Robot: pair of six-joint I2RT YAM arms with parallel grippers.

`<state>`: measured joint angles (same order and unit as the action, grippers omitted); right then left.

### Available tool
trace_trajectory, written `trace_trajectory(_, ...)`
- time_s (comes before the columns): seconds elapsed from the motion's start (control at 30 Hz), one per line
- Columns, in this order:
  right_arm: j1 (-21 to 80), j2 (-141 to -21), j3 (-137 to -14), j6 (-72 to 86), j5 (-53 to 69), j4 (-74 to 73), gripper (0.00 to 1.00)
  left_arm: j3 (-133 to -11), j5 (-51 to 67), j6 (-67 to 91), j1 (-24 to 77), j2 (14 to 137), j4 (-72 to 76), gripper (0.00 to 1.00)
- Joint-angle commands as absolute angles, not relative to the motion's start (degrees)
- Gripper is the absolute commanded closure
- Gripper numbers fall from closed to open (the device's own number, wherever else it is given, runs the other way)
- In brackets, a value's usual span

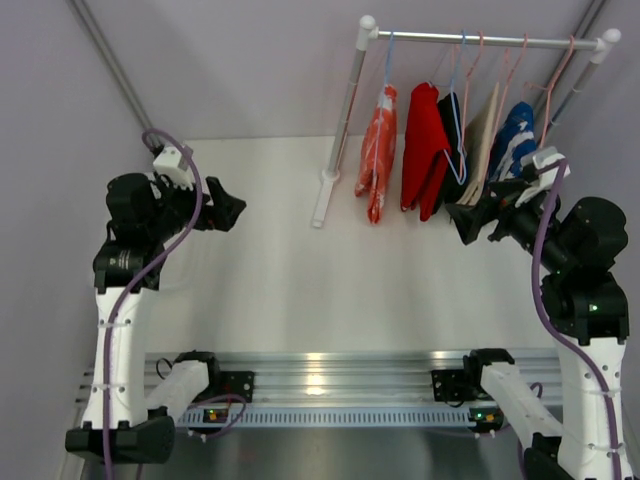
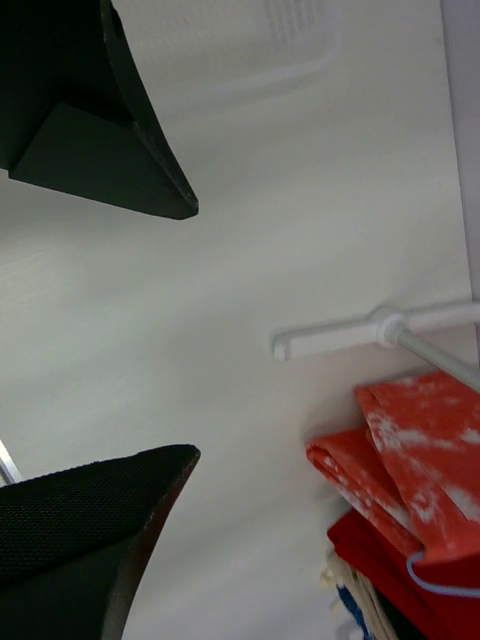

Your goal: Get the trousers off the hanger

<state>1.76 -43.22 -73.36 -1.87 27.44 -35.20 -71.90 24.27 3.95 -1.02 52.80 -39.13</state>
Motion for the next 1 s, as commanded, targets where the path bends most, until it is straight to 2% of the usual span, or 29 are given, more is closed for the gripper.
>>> trace_trajectory(0.0,2.02,-42.27,-73.21,-1.41,26.02,-35.24,0.01,-75.14,41.18,15.09,-0.35,59.03,-21.59,0.01)
trace_trajectory(0.07,2.02,-42.63,-73.47,-0.97,25.49,-36.03,0.01,-77.33,43.41,21.84,3.66,63.26,-16.20,0.05)
trace_trajectory(0.27,1.06,-43.77,-74.26,-0.44,24.00,-37.00,0.00,-84.02,42.80,28.98,17.99,76.88,5.68,0.14)
trace_trajectory(0.43,-1.56,-46.22,-76.46,1.30,25.22,-37.88,0.01,-91.30,42.72,38.49,22.14,91.74,18.53,0.30)
trace_trajectory(0.47,-1.76,-46.49,-77.07,1.32,25.40,-37.97,0.00,-94.28,42.80,40.50,22.93,93.67,22.55,0.31)
trace_trajectory(0.6,-2.63,-47.02,-77.87,0.97,25.22,-38.41,0.00,-101.59,42.01,46.48,24.26,104.29,28.55,0.34)
trace_trajectory(0.97,-5.18,-47.90,-79.28,4.83,28.83,-37.44,0.00,-109.42,34.81,47.29,27.16,116.10,28.92,0.37)
